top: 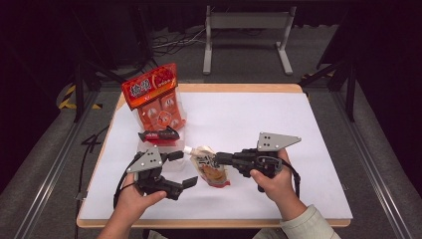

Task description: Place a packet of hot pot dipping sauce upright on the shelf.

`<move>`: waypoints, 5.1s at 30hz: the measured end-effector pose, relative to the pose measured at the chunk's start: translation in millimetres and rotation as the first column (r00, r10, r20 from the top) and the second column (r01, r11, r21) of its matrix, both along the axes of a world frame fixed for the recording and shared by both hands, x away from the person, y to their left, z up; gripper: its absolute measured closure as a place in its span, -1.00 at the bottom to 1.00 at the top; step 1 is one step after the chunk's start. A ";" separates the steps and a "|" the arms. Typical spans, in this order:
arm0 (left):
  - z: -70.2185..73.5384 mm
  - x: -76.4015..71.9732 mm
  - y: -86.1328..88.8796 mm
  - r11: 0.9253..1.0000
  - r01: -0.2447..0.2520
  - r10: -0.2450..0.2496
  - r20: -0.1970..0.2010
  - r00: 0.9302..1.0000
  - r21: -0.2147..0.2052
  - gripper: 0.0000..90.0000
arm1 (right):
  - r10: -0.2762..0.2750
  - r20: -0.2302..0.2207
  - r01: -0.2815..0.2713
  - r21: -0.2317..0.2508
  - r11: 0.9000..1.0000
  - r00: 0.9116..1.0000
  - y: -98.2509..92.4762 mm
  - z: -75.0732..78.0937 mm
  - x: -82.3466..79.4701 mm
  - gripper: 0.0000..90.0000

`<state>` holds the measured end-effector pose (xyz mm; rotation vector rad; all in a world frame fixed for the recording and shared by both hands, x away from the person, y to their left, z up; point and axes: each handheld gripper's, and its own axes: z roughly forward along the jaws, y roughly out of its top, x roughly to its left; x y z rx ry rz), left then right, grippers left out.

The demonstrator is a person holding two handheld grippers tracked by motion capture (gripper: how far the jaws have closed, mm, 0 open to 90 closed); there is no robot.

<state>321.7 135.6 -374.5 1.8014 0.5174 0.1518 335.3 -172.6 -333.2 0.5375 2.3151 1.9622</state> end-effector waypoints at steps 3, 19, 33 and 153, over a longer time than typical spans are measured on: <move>-3.5 0.7 -2.3 0.999 -0.008 0.009 -0.001 1.000 0.049 -0.80 | 0.016 0.007 -0.016 0.002 1.000 1.000 4.3 -0.3 -2.3 1.00; -16.9 3.4 -19.7 0.997 0.074 -0.073 -0.030 0.997 0.012 -0.42 | 0.046 0.010 -0.046 -0.005 0.999 0.999 15.0 -5.5 -4.9 1.00; -21.8 3.8 -27.3 0.993 0.115 -0.114 -0.043 0.993 0.013 0.10 | 0.043 -0.002 -0.043 0.000 0.999 0.999 15.6 -9.8 -2.4 1.00; 34.0 34.0 82.6 0.959 -0.223 0.198 0.149 0.969 0.176 0.91 | -0.442 0.135 0.462 -0.242 0.853 0.887 -104.6 -26.4 3.1 -0.24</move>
